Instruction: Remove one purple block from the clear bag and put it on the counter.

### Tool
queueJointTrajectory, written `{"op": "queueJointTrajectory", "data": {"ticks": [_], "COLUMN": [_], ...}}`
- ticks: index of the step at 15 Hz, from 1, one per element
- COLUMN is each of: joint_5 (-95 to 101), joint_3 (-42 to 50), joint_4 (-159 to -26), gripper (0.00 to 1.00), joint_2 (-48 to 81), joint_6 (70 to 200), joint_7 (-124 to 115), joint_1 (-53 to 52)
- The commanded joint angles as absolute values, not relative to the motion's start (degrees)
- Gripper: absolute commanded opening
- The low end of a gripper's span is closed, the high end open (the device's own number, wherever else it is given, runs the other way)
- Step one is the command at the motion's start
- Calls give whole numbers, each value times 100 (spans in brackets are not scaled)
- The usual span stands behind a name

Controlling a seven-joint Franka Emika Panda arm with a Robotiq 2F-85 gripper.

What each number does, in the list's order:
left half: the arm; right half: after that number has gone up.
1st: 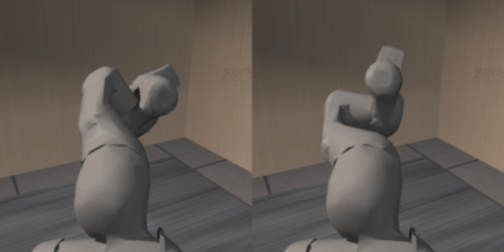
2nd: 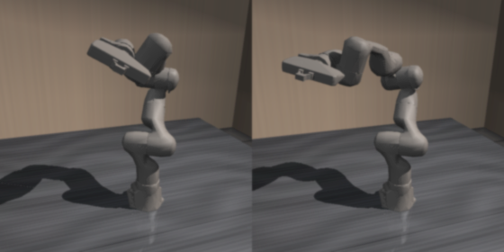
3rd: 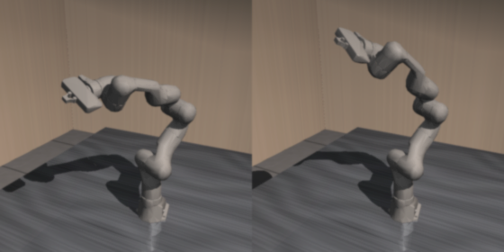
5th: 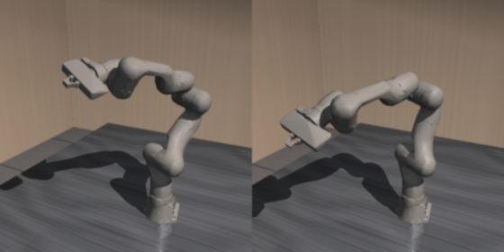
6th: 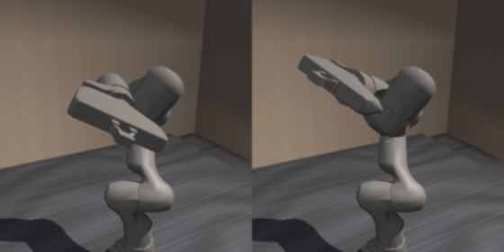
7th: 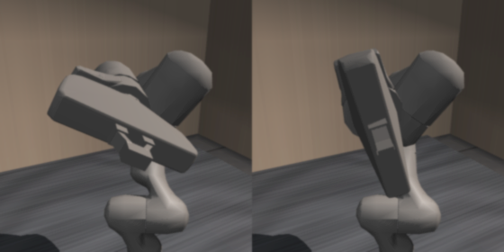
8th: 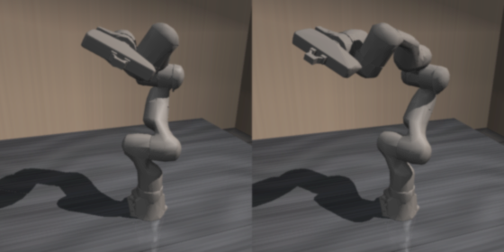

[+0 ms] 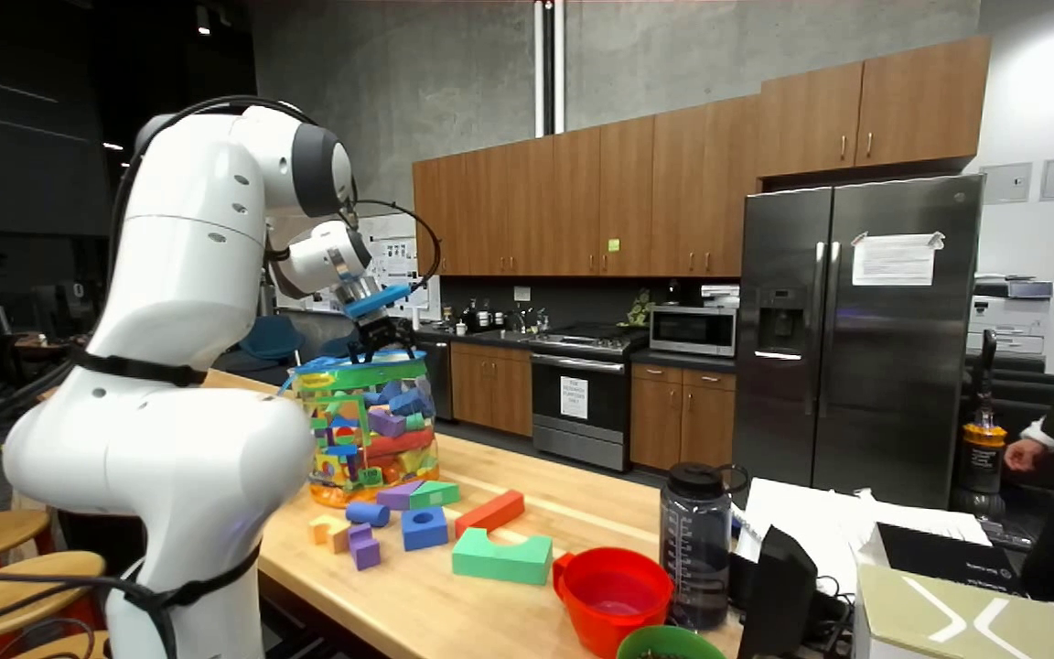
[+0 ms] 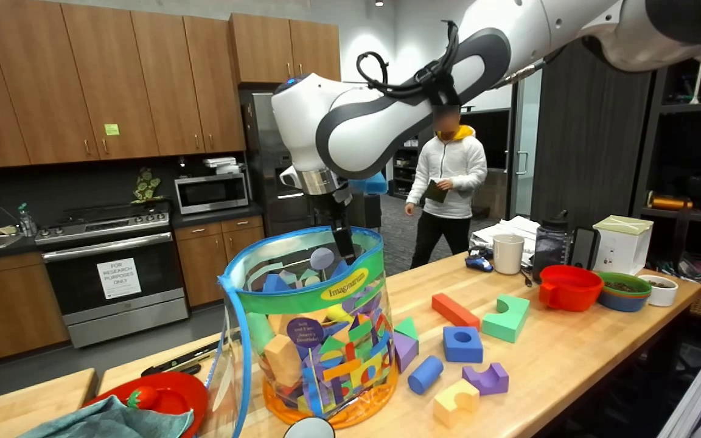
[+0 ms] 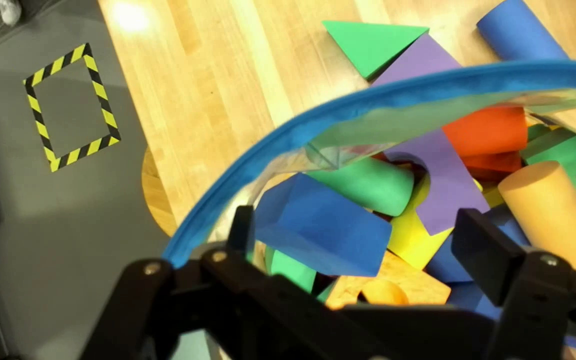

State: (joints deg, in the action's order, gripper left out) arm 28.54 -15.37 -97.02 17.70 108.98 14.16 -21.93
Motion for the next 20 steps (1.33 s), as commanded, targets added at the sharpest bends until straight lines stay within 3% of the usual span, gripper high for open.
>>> {"op": "queueJointTrajectory", "data": {"ticks": [1, 20], "joint_5": [2790, 2608], "joint_3": [-1578, -1590], "joint_4": [-10038, -11218], "gripper": [100, 100], "joint_2": [1618, 1588], "joint_6": [10817, 12176], "joint_7": [1412, 847], "joint_1": [-2177, -2103]}}
